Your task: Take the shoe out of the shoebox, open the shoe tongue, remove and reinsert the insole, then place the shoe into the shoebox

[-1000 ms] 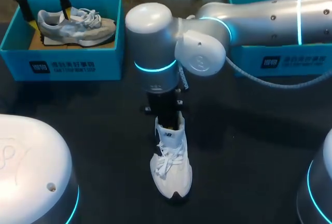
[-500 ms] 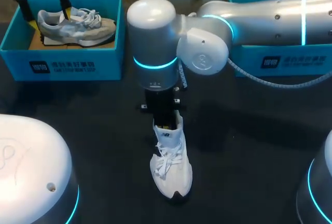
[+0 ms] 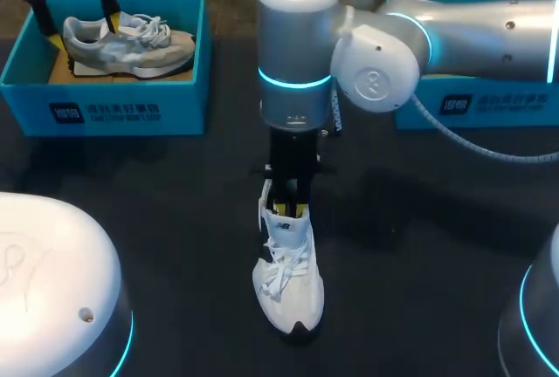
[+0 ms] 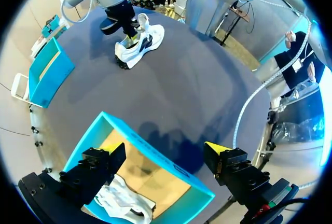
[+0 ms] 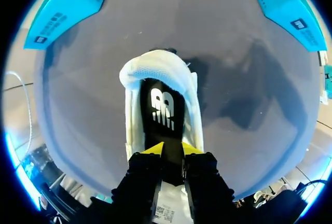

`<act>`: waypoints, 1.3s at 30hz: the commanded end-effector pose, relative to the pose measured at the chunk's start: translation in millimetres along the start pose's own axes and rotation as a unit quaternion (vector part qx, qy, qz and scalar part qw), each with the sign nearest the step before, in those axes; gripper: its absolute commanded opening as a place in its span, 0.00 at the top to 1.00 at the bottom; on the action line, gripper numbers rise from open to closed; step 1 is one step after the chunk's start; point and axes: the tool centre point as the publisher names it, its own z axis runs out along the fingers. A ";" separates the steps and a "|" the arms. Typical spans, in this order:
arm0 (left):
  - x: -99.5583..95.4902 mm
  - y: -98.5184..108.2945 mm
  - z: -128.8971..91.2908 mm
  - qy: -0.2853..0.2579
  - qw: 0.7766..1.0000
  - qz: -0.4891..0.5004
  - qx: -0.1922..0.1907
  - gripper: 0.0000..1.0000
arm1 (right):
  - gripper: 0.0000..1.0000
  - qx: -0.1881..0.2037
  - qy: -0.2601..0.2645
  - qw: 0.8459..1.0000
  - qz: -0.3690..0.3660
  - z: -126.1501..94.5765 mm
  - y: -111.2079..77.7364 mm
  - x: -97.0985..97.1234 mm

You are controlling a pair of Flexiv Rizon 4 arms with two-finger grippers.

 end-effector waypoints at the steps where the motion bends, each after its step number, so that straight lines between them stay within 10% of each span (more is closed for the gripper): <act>1: 0.1 0.1 -0.7 0.001 1.000 0.000 -0.001 0.00 | 0.69 0.002 -0.001 1.000 -0.003 4.2 -3.4 7.5; 3: 0.1 0.1 -0.7 0.001 1.000 0.000 -0.001 0.00 | 0.56 0.003 0.000 1.000 -0.004 4.3 -6.5 10.1; 6: 0.1 0.1 -0.7 0.001 1.000 0.000 -0.001 0.00 | 0.00 0.000 0.000 1.000 -0.004 4.3 -11.6 13.8; 39: 0.1 0.1 -0.7 0.001 1.000 0.000 -0.001 0.00 | 0.00 -0.061 -0.028 0.997 0.027 -17.8 -52.5 11.4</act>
